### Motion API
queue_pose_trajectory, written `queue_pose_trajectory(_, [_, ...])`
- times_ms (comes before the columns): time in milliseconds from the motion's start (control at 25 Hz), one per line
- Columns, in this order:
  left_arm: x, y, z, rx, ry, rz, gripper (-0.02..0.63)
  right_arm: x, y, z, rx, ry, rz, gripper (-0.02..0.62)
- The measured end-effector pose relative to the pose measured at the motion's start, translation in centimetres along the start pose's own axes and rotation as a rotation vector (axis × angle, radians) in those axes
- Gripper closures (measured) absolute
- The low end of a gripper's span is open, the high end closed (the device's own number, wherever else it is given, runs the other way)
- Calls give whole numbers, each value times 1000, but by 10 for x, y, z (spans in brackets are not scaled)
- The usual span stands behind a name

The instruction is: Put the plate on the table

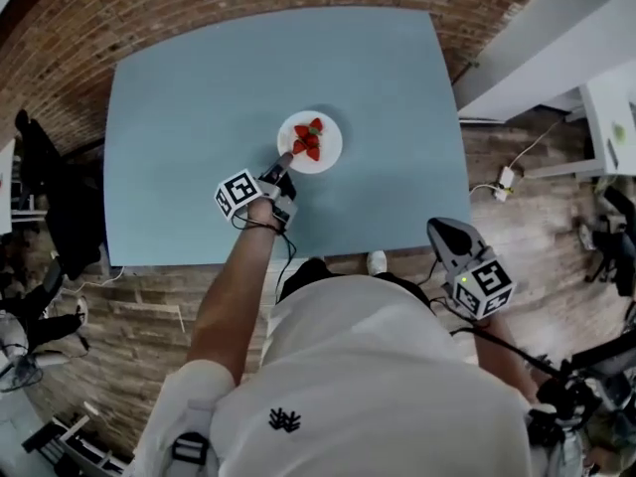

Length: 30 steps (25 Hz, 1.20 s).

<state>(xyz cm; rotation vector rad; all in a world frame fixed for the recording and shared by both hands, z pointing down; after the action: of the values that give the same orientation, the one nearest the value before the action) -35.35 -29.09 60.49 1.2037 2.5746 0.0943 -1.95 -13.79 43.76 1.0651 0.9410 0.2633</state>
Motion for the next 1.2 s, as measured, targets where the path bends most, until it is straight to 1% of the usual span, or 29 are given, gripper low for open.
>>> queue_pose_trajectory(160, [-27, -16, -15, 16, -6, -58, 594, -4, -2, -10, -41, 80, -8, 588])
queue_pose_trajectory(280, [-41, -21, -25, 16, -14, -95, 594, -2, 3, -17, -72, 133, -20, 588])
queue_pose_trajectory(520, [-59, -26, -42, 13, -59, -136, 594, 4, 11, -24, -117, 209, -27, 588])
queue_pose_trajectory(720, [-70, -24, -46, -4, -94, -165, 594, 8, 15, -27, -147, 238, -31, 588])
queue_pose_trajectory(1000, [-74, -27, -54, -26, -174, -185, 586, 11, 18, -24, -161, 260, -29, 588])
queue_pose_trajectory(1080, [-75, -27, -53, -51, -201, -194, 586, 12, 19, -23, -165, 262, -27, 588])
queue_pose_trajectory(1200, [-74, -28, -54, -104, -268, -201, 577, 12, 19, -22, -164, 257, -24, 588])
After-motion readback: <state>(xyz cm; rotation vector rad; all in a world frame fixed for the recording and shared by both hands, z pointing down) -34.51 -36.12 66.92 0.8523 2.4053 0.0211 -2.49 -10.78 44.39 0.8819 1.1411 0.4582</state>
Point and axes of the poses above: the fingertips, and each gripper's own axes: x backward along the fingers, z to its right, y out of its underside, the point moved 4 cm from there along x, backward along the fingers
